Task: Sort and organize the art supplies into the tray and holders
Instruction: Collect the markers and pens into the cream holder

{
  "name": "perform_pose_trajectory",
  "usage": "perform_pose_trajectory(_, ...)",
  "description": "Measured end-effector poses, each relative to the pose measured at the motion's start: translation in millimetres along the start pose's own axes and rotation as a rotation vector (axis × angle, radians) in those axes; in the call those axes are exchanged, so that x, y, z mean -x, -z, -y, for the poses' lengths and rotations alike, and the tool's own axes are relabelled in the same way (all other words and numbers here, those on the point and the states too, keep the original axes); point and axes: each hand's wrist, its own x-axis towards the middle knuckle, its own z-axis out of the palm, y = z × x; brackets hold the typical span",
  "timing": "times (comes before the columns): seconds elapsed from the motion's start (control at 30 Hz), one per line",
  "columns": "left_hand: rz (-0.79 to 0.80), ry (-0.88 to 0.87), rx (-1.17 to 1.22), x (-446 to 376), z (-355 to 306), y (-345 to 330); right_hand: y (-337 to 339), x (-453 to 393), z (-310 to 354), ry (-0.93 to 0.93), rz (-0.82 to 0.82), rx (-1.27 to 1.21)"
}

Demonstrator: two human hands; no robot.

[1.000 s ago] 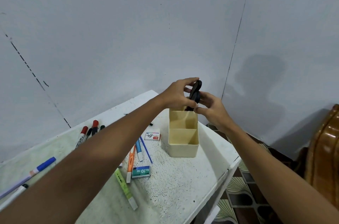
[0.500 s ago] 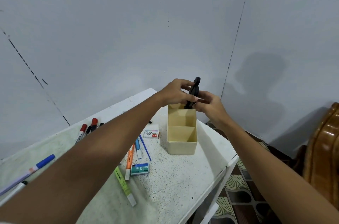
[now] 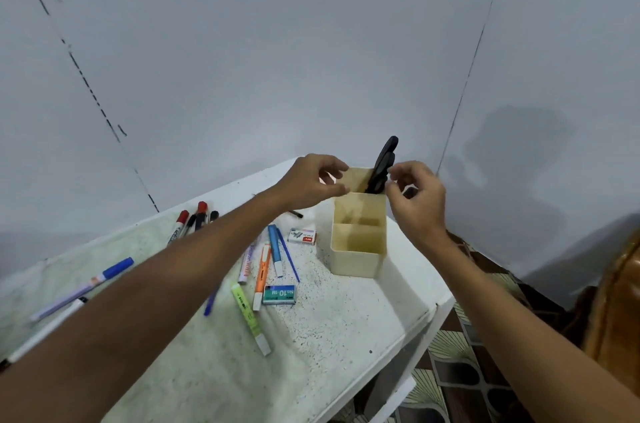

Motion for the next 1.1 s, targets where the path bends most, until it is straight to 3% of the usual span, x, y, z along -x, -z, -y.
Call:
perform_pose_trajectory(0.17,-0.023,0.1,-0.106,62,33,19,-44,28,29,0.142,0.176,-0.083)
perform_pose_trajectory(0.27,0.039,0.181,-0.262,109,60,19,-79,55,31,0.128,0.469,-0.025)
perform_pose_trajectory(0.37,0.138,0.236,-0.427,151,86,12,-107,86,21,0.076,0.835,0.184)
perform_pose_trajectory(0.47,0.193,0.226,-0.558,185,110,7,-123,109,15,0.1,1.016,0.307)
perform_pose_trajectory(0.8,0.095,0.07,-0.533,211,132,23,-144,104,15,0.124,1.047,0.299)
perform_pose_trajectory(0.97,-0.102,-0.039,-0.554,210,146,41,-162,91,12,0.056,0.96,0.233)
perform_pose_trajectory(1.1,-0.173,0.024,-0.613,204,160,48,-183,74,11,-0.034,0.863,0.258)
